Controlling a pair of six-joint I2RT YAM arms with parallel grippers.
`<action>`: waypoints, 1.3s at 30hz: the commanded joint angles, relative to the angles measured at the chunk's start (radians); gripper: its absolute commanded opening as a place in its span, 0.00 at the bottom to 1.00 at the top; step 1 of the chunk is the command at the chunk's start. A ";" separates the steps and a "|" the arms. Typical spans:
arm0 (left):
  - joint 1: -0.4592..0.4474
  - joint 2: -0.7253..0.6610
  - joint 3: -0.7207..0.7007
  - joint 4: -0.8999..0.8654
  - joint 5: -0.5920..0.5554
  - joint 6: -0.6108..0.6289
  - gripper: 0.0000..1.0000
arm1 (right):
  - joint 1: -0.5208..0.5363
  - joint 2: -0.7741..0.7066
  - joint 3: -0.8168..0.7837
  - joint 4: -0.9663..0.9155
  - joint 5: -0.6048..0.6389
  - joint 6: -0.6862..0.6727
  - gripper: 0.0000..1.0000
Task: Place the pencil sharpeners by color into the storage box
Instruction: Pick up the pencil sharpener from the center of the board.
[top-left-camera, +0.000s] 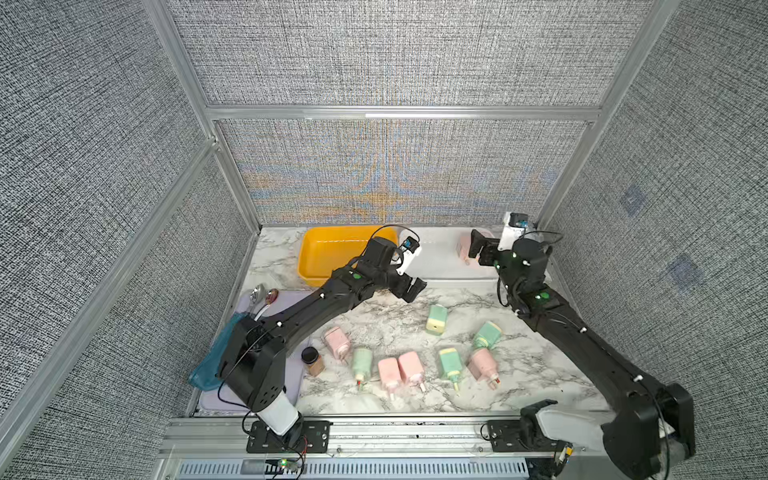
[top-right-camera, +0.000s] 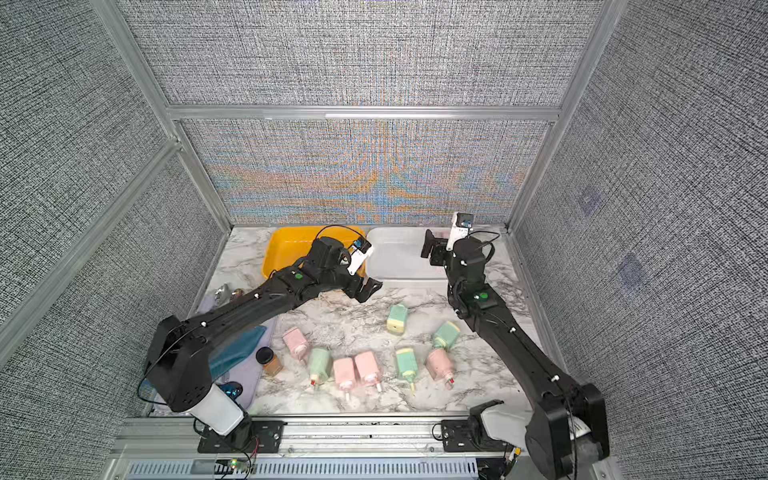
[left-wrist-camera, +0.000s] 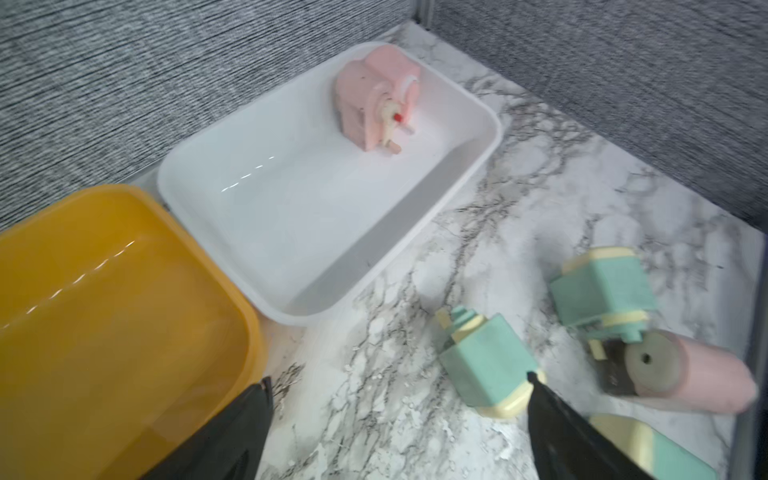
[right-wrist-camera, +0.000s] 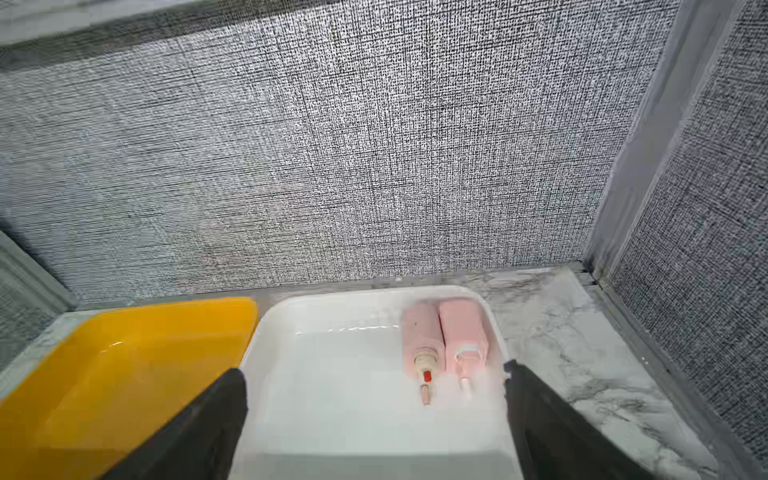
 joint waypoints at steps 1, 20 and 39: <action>-0.021 -0.053 -0.037 -0.005 0.191 0.103 0.99 | 0.002 -0.089 -0.032 -0.062 -0.073 0.037 0.99; -0.151 -0.201 -0.144 -0.174 0.357 0.325 0.99 | 0.007 -0.306 -0.033 -0.901 -0.344 0.300 0.99; -0.204 -0.130 -0.179 -0.088 0.419 0.297 0.99 | 0.015 -0.422 -0.323 -0.988 -0.480 0.357 0.99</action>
